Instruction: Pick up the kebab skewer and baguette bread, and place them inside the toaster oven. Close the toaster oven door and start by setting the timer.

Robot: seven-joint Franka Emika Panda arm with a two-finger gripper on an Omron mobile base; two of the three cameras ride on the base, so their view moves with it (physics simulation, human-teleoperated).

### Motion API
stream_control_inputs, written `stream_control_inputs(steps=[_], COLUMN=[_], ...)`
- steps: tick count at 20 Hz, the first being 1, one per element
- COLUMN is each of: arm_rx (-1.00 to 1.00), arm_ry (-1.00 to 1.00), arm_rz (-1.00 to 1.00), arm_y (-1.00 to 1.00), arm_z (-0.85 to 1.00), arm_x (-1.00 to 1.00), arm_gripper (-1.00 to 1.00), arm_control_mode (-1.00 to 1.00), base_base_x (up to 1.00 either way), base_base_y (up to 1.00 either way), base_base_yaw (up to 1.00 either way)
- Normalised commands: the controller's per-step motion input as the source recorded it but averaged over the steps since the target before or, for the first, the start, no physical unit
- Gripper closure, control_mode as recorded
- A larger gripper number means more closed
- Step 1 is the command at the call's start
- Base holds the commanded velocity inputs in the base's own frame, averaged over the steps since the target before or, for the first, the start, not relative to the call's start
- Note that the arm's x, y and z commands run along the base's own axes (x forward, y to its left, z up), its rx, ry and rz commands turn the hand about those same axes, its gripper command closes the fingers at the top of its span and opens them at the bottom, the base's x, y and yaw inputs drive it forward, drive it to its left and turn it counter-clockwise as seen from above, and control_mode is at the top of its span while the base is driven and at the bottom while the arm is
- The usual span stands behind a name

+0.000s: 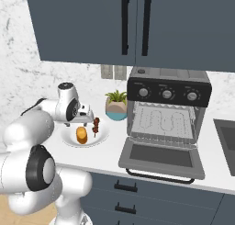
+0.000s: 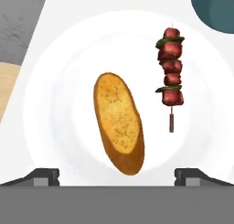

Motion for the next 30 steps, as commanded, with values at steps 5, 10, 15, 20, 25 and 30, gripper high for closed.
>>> stream_control_inputs(steps=[5, 10, 15, 20, 25, 30], arm_rx=[0.0, 0.0, 0.0, 0.0, 0.0, 0.0], arm_ry=[0.03, 0.01, 0.0, 0.0, 0.0, 0.0], arm_rz=[0.02, 0.03, 0.03, 0.02, 0.01, 0.0], arm_y=[0.0, 0.05, 0.01, 0.0, 0.0, 0.0], arm_z=[-0.45, -0.48, -0.35, -0.23, -0.14, -0.1], arm_x=[0.22, 0.0, 0.02, 0.1, 0.1, 0.17], arm_gripper=[-1.0, -1.0, -1.0, -1.0, -1.0, -1.0], arm_control_mode=[-1.0, -1.0, -1.0, -1.0, -1.0, -1.0], base_base_x=[0.0, 0.0, 0.0, 0.0, 0.0, 0.0], base_base_y=[0.0, 0.0, 0.0, 0.0, 0.0, 0.0], base_base_yaw=[0.0, 0.0, 0.0, 0.0, 0.0, 0.0])
